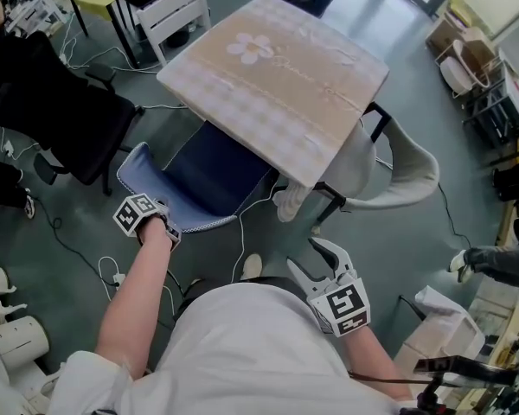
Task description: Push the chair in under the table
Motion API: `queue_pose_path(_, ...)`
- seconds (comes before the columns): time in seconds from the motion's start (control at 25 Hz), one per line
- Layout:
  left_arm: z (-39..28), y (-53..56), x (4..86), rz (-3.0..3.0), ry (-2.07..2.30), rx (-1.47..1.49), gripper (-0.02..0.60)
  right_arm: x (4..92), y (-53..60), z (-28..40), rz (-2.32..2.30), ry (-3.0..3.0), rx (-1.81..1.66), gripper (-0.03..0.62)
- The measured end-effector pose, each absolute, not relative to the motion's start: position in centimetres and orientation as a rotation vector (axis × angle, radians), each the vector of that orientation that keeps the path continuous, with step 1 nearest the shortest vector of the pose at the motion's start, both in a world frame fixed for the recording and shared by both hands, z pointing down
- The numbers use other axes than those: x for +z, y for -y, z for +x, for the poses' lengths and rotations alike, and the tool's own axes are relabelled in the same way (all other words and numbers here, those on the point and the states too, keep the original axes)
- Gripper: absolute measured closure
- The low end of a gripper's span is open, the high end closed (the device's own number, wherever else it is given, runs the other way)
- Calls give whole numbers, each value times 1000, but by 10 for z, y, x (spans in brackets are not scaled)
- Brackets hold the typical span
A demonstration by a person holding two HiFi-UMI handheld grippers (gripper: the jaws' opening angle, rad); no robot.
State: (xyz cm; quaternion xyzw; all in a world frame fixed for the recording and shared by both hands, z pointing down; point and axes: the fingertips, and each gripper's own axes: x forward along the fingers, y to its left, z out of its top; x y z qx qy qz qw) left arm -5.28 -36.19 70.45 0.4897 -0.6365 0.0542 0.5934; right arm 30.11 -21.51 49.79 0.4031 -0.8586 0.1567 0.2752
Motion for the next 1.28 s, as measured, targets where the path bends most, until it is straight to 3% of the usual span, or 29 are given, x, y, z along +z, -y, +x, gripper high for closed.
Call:
queue_pose_path(0.28,-37,372,705,1124,1436,107,498,497,215,301,1101,2290,425,352)
queue_pose_path(0.64,-42,368,697,1130,1418,155,434,494,210,273,1104,2294,407,352)
queue_pose_path(1.28,-79,317,551,1691,1227,63,433,472,177,167,1160,2340,351,353)
